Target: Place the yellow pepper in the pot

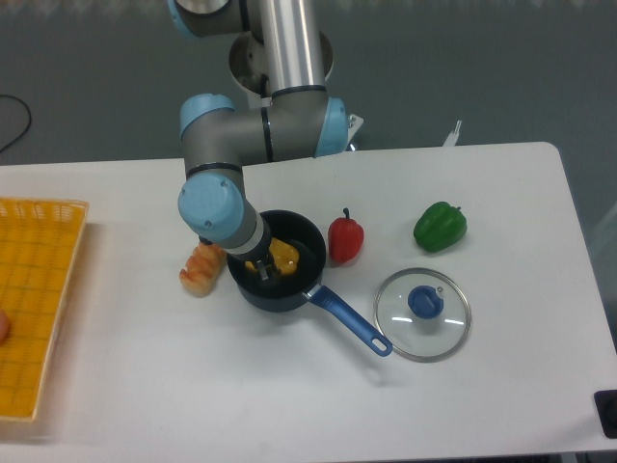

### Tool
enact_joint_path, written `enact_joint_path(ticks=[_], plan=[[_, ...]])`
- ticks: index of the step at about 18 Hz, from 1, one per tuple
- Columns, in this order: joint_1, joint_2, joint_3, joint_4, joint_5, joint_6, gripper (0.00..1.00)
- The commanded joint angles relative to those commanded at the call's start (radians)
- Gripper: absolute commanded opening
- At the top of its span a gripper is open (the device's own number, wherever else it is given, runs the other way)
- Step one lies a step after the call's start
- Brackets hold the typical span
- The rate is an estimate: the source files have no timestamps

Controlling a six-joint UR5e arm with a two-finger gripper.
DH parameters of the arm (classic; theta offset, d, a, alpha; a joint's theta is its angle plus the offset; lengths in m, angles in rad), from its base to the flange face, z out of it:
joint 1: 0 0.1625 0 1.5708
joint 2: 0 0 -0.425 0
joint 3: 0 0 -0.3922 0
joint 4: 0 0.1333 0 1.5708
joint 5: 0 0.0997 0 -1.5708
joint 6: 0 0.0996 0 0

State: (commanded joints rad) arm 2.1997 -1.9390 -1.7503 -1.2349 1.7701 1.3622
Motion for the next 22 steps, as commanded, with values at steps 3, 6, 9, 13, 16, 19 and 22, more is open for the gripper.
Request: enact_joint_path(ticks=[3, 6, 9, 13, 16, 19, 22], plan=[[-0.003, 0.000, 0.002, 0.000, 0.012, 0.002, 0.86], [-0.005, 0.000, 0.005, -0.002, 0.014, 0.000, 0.87], [-0.006, 0.000, 0.009, -0.002, 0.015, -0.002, 0.94], [-0.002, 0.015, 0.054, -0.012, 0.008, -0.008, 1.00], [0.014, 0.049, 0.096, -0.009, -0.012, -0.005, 1.00], [0.014, 0.054, 0.146, -0.005, -0.035, -0.014, 1.00], [0.032, 0.054, 0.161, -0.008, -0.084, -0.014, 1.00]])
